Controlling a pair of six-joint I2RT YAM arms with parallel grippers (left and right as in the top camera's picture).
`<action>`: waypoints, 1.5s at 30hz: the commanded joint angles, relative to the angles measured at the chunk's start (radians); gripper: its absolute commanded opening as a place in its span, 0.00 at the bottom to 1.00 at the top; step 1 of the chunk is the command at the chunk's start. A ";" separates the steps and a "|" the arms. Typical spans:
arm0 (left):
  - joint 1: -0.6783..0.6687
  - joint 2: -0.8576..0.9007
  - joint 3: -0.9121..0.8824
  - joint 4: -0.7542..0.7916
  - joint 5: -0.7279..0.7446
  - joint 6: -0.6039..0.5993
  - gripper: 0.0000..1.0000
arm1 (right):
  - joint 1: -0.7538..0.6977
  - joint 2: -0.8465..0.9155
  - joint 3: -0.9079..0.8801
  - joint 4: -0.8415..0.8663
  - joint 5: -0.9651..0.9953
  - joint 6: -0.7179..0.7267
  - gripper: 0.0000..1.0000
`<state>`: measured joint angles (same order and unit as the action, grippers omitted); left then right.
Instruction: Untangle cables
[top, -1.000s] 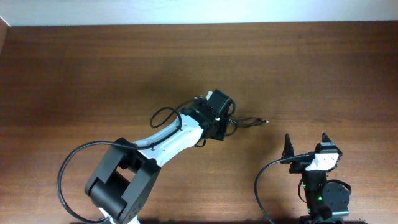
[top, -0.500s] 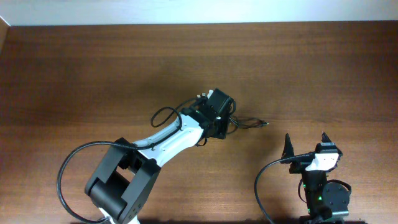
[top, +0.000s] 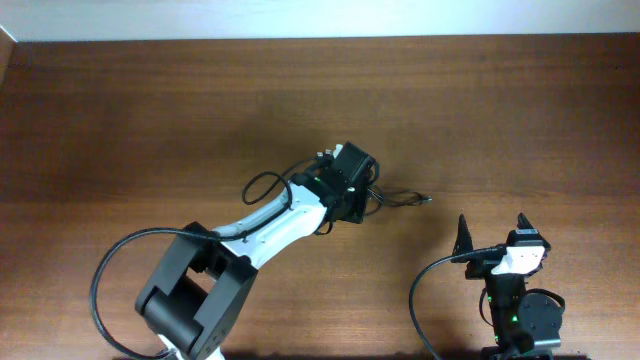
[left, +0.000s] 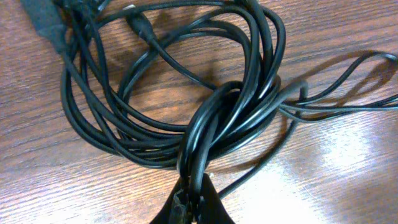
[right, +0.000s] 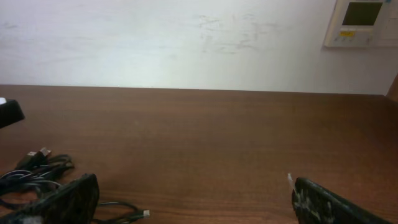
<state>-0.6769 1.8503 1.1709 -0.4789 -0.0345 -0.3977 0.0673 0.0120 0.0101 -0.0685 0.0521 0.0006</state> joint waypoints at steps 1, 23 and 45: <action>0.001 -0.155 0.014 -0.005 -0.010 0.091 0.00 | 0.005 -0.006 -0.005 -0.007 0.012 0.003 0.99; 0.237 -0.314 0.014 -0.251 0.863 0.744 0.00 | 0.005 -0.005 0.011 0.020 -0.313 0.042 0.98; 0.237 -0.314 0.012 -0.166 1.090 0.953 0.00 | 0.005 1.089 1.127 -1.040 -0.652 0.113 0.60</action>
<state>-0.4427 1.5593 1.1709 -0.6502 0.9642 0.5201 0.0673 1.0241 1.1267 -1.1072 -0.5549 0.1169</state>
